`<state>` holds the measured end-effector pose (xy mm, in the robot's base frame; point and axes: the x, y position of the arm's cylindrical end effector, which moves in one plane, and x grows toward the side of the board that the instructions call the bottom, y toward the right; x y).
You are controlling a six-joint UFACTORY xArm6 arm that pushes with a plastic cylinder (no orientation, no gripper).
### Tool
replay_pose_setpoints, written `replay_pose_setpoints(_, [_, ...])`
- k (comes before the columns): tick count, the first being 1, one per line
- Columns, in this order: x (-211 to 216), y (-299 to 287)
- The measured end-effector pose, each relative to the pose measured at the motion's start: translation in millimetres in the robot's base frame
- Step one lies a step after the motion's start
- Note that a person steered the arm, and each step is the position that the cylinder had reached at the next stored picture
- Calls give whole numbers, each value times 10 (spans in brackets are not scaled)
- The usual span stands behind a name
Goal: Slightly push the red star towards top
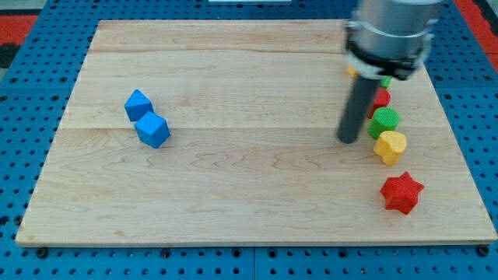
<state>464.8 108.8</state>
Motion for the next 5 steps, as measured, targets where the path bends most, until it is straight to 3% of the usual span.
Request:
replay_pose_setpoints(1, [275, -176])
replay_pose_setpoints(3, [1411, -481])
replay_pose_setpoints(5, [1444, 393])
